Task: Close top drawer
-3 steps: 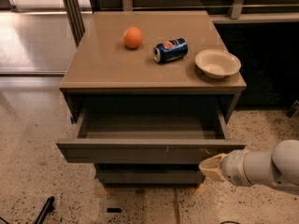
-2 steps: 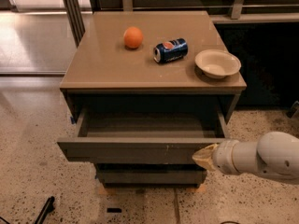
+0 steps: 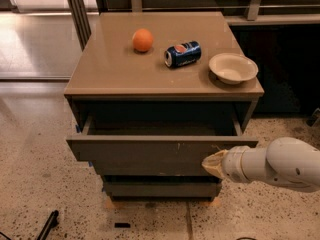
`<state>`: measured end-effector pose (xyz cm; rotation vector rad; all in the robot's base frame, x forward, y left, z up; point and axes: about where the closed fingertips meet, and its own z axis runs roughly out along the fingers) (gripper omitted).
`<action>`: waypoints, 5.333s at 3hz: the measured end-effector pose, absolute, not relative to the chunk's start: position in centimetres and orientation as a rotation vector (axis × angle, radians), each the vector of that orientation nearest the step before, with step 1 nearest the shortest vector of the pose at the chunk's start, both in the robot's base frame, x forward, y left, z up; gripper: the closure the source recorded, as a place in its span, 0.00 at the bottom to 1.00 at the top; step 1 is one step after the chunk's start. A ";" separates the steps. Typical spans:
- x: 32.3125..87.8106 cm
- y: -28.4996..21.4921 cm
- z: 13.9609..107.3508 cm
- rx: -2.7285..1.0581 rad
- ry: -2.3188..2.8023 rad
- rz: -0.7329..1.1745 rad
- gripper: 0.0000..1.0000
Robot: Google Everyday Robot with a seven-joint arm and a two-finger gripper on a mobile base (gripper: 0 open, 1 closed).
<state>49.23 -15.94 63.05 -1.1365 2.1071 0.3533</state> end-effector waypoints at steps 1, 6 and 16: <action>50.3 -16.3 63.6 -1.115 2.088 0.306 1.00; 59.9 -20.8 67.5 -1.010 2.010 0.070 1.00; 52.2 -20.9 63.9 -1.031 2.081 0.421 0.00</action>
Offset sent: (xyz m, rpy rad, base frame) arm 0.0810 -0.0281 0.0453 -0.1090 -0.2107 -0.0644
